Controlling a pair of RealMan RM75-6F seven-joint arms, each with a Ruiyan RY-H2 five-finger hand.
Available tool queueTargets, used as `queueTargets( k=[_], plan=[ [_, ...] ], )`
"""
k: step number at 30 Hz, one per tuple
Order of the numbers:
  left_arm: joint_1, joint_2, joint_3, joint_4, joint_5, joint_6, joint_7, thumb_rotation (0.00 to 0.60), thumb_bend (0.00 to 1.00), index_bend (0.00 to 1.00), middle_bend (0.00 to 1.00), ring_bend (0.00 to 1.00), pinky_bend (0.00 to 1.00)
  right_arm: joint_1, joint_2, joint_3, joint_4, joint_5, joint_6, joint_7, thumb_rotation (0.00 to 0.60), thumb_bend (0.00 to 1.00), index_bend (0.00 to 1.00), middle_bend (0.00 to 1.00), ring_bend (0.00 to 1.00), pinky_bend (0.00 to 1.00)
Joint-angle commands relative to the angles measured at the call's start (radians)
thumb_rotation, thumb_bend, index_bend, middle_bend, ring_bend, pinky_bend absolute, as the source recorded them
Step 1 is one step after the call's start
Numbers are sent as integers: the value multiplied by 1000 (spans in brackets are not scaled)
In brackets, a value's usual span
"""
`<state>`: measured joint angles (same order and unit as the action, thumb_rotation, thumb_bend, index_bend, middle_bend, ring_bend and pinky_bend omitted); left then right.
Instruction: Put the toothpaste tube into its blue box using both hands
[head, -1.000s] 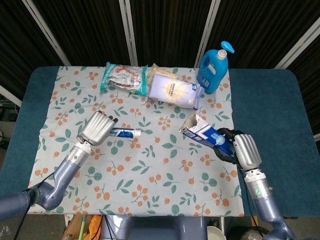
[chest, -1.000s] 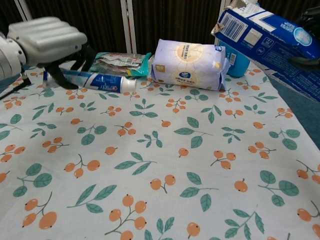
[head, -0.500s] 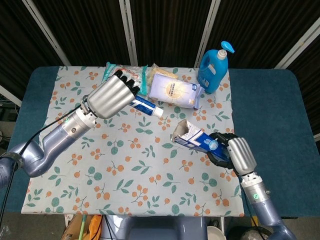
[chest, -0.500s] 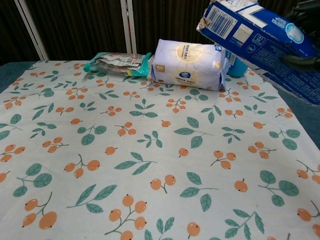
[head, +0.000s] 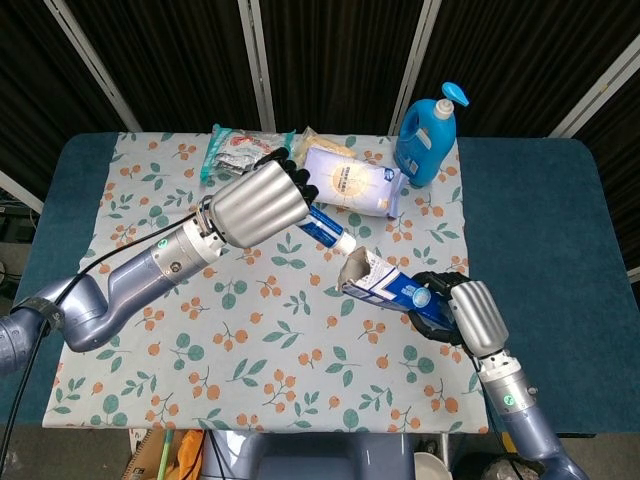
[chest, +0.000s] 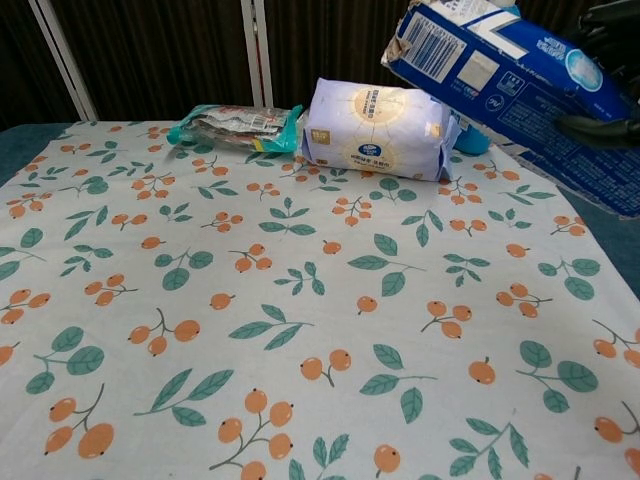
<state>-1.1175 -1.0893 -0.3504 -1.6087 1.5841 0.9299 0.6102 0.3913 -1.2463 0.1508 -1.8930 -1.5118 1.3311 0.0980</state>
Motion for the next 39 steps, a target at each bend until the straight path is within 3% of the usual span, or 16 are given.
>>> queueTargets(
  k=[1, 30, 39],
  plan=[
    [-12, 1, -5, -16, -6, -10, 17, 600, 441, 659, 748, 725, 654, 0, -3, 0, 2, 5, -4, 2, 600, 365, 498, 527, 507, 445],
    [-58, 5, 28, -62, -34, -78, 121, 600, 441, 658, 750, 726, 654, -2, -16, 10, 9, 28, -5, 7, 600, 365, 498, 527, 508, 444],
    [-118, -40, 25, -43, -9, -112, 162, 600, 441, 658, 750, 726, 654, -7, -13, 18, -6, 38, 2, 23, 600, 365, 498, 527, 508, 445]
  ],
)
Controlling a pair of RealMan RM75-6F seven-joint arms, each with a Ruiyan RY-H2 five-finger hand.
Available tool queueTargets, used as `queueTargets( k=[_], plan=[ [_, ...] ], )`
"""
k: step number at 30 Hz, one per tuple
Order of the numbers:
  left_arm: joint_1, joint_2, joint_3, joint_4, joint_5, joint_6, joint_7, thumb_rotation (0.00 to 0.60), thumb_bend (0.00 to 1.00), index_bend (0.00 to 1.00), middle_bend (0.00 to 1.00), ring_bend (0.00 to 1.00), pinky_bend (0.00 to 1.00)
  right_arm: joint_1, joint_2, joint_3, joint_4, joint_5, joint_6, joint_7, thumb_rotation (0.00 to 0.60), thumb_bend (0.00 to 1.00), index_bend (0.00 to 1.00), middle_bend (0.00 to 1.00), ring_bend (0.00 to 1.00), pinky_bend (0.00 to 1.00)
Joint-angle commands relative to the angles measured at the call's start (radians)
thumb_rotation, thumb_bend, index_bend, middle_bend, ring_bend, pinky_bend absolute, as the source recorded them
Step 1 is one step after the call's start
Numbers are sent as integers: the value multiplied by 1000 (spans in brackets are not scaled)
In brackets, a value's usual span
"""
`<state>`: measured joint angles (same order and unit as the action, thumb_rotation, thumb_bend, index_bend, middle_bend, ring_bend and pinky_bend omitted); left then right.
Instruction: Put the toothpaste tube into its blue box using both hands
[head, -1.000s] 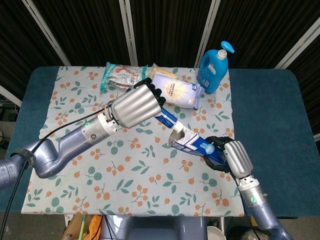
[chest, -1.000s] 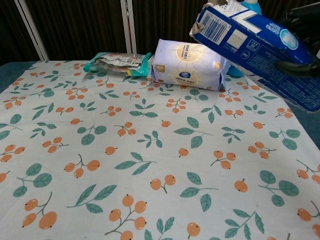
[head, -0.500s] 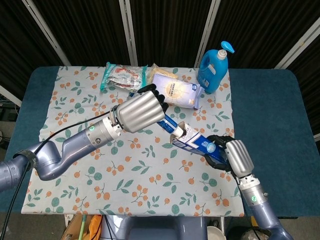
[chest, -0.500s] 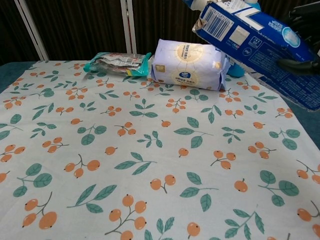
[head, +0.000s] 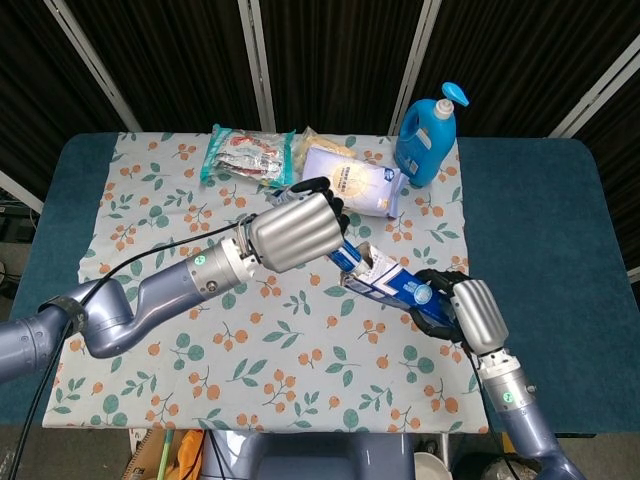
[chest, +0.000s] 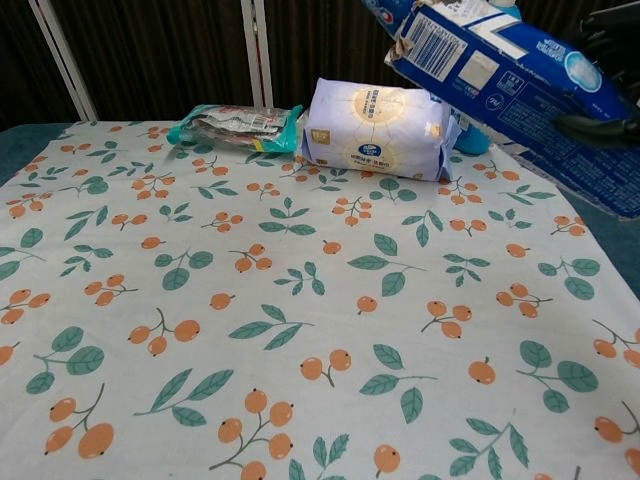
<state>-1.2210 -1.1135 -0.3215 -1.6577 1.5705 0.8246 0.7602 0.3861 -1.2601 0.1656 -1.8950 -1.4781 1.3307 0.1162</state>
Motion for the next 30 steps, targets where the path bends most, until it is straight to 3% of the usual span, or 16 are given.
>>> queueTargets(
  k=[1, 11, 20, 30],
  plan=[
    [-17, -19, -5, 7, 4, -6, 16, 600, 441, 658, 750, 726, 654, -2, 1, 4, -6, 5, 3, 8, 600, 365, 498, 527, 508, 444],
    [-98, -102, -31, 63, 46, 4, 92, 600, 440, 646, 728, 708, 652, -16, 22, 42, -91, 100, -6, 123, 600, 365, 498, 527, 508, 444],
    [-146, -168, -58, 112, 68, 52, 141, 600, 319, 494, 553, 587, 626, -26, 95, 94, -187, 195, -83, 390, 600, 365, 498, 527, 508, 445],
    [-168, -211, -98, 121, 55, 115, 179, 600, 258, 327, 358, 409, 428, -52, 115, 127, -203, 131, -88, 695, 600, 365, 498, 527, 507, 444]
  ],
)
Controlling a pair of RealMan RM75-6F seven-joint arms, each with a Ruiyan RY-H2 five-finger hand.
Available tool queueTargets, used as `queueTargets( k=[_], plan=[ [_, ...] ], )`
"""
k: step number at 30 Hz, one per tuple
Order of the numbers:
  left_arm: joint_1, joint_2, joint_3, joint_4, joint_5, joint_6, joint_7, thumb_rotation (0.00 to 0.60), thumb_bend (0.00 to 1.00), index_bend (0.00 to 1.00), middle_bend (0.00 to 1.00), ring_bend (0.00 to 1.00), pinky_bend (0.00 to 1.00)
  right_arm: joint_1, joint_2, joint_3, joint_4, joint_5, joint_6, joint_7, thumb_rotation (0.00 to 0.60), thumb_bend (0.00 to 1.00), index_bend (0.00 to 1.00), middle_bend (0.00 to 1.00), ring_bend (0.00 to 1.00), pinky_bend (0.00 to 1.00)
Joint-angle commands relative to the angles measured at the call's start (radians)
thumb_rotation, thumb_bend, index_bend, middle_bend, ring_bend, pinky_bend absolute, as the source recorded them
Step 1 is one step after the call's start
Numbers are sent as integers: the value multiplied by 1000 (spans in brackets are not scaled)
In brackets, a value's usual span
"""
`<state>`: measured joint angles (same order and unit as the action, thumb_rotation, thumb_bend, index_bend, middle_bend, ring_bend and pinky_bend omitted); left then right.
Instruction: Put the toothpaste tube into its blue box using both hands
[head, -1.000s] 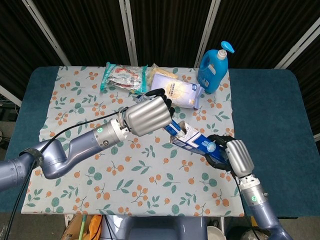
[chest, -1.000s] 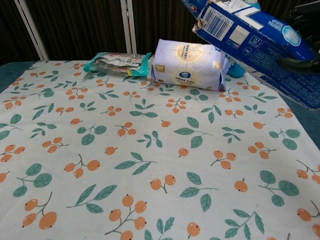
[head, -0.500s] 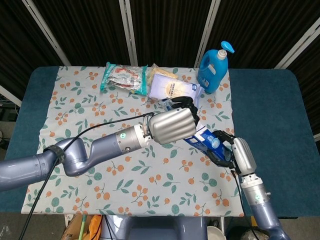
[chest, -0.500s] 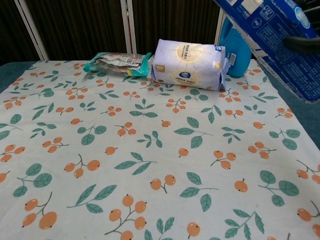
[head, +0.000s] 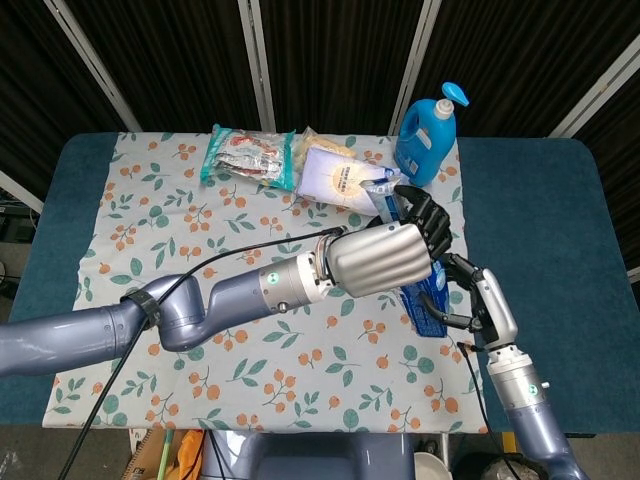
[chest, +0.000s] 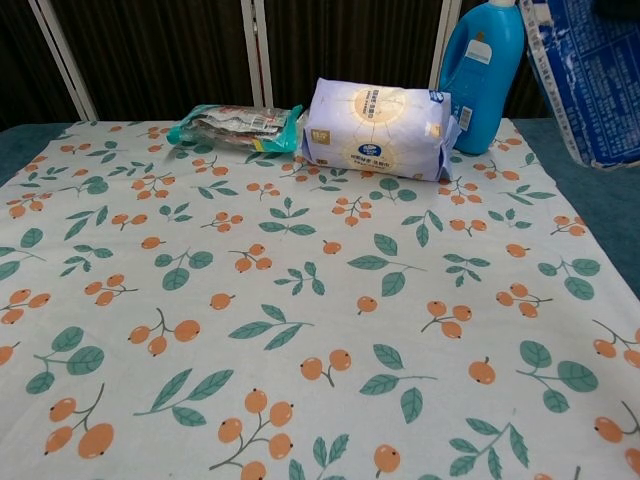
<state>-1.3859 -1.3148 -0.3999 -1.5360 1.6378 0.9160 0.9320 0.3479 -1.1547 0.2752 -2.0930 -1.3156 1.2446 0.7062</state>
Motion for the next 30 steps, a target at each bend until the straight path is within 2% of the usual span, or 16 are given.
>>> queueTargets(
  k=[1, 3, 6, 10, 14, 24, 30],
  plan=[
    [-4, -12, -26, -2, -17, 31, 9, 600, 244, 304, 322, 372, 401, -16, 10, 18, -1, -43, 3, 123, 600, 365, 498, 527, 507, 444],
    [-5, -14, -41, -3, -27, 49, 15, 600, 196, 253, 233, 277, 341, -21, 8, 18, 11, -74, 16, 157, 600, 364, 498, 527, 507, 447],
    [-7, -14, -56, -7, -36, 70, 24, 600, 177, 192, 165, 206, 289, -27, 8, 17, 16, -104, 29, 220, 600, 365, 498, 527, 507, 448],
    [-10, -21, -68, -12, -35, 107, 16, 600, 171, 171, 159, 200, 288, -33, 11, 21, 15, -117, 44, 283, 600, 365, 498, 527, 508, 448],
    [-18, -26, -85, -8, -29, 139, 12, 600, 130, 169, 159, 200, 286, -37, 16, 25, 17, -136, 63, 306, 600, 364, 498, 527, 507, 449],
    [-24, -25, -151, -33, -46, 242, -24, 600, 130, 166, 160, 201, 282, -39, 20, 37, 26, -116, 83, 337, 600, 365, 499, 527, 508, 449],
    [26, 30, -132, -91, -20, 287, -45, 600, 130, 166, 160, 201, 282, -39, 15, 50, 36, -92, 93, 347, 600, 365, 498, 527, 508, 449]
  ],
)
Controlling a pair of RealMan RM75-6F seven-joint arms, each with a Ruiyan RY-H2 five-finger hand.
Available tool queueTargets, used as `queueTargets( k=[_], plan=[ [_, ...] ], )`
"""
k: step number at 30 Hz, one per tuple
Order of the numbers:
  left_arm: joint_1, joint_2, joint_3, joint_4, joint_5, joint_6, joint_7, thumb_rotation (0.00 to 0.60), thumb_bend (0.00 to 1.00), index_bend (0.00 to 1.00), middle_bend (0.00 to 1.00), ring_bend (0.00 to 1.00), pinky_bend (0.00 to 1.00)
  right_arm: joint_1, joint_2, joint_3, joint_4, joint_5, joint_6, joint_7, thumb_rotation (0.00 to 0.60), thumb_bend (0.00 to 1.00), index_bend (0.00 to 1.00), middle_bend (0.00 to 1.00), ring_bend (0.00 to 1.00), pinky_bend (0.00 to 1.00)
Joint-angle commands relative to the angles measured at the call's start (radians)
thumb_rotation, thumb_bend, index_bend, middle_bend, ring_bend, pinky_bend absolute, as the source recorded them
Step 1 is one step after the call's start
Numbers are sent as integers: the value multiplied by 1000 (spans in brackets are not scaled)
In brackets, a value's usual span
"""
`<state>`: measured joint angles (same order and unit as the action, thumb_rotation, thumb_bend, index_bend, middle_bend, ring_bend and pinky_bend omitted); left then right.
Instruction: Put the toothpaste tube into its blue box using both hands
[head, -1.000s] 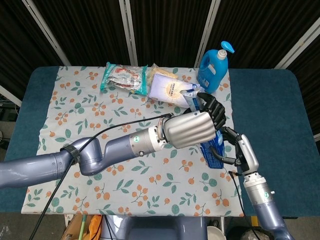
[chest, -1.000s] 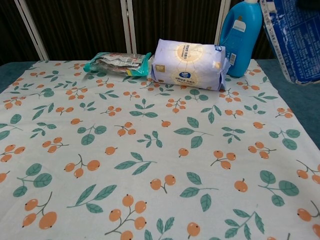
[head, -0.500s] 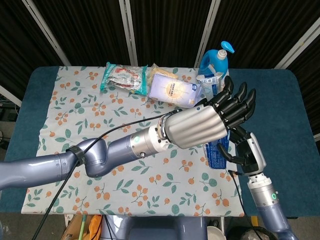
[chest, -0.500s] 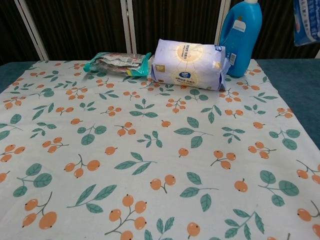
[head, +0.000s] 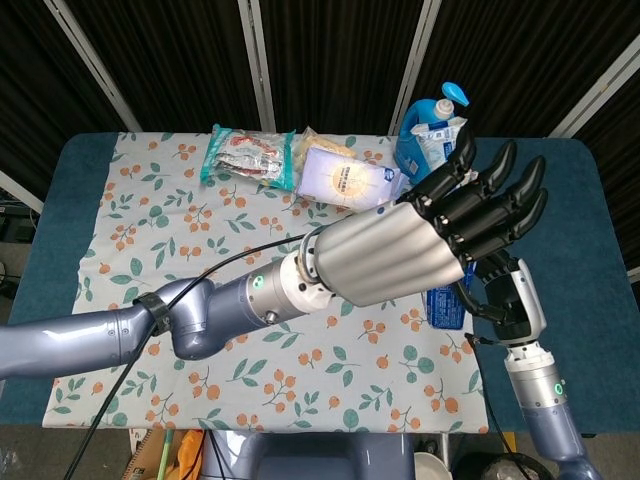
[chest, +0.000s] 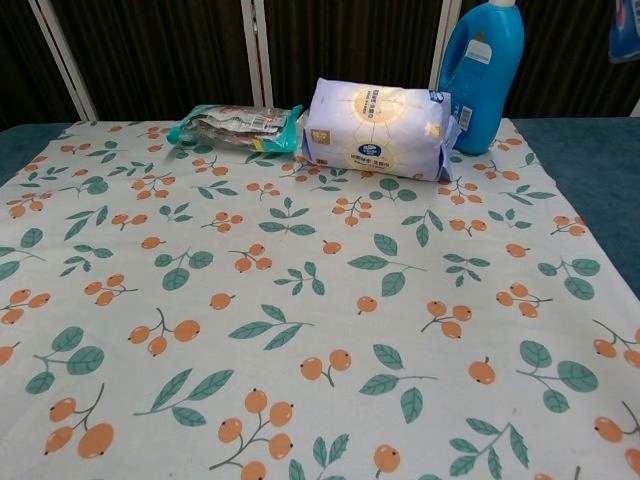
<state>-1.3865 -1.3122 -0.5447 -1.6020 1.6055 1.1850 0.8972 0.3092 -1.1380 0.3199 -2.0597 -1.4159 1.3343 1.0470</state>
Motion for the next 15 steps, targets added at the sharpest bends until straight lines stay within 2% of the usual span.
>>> queueTargets(
  k=[1, 7, 15],
  plan=[
    [44, 43, 21, -39, 20, 29, -16, 600, 130, 166, 160, 200, 282, -1, -1, 9, 4, 15, 5, 13, 600, 365, 498, 527, 508, 449],
    [167, 122, 73, -106, 69, 128, -60, 600, 130, 166, 163, 200, 283, -10, 6, 44, 11, 56, 31, 44, 600, 364, 498, 527, 508, 448],
    [422, 228, 209, -129, 120, 302, -153, 600, 130, 166, 164, 200, 283, -27, 44, 117, 35, 124, 63, 83, 600, 365, 498, 527, 508, 449]
  ],
)
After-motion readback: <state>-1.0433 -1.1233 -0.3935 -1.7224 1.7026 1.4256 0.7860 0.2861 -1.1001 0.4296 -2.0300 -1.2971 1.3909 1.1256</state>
